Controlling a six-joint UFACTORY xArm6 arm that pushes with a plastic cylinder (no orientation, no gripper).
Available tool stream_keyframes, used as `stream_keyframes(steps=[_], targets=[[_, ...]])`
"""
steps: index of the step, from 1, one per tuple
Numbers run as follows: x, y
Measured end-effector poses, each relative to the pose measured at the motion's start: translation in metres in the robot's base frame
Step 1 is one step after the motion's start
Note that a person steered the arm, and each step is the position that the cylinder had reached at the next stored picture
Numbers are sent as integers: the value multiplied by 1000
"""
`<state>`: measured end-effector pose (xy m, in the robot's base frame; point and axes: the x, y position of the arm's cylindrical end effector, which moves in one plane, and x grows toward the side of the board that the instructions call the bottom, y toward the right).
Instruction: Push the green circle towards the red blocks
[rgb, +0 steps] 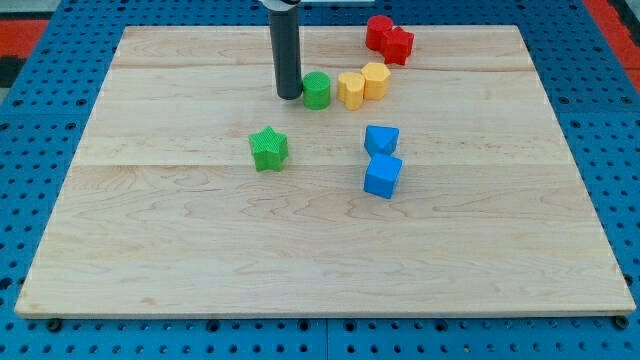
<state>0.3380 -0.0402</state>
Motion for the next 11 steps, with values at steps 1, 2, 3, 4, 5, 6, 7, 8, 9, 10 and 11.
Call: stream_keyframes(steps=[1,2,3,4,5,6,7,8,9,10,11], targets=[[20,-7],[7,46],[2,39],[1,6],[-24,50],[-48,59],[-79,69],[-80,95],[-65,64],[-42,-2],[-6,-46]])
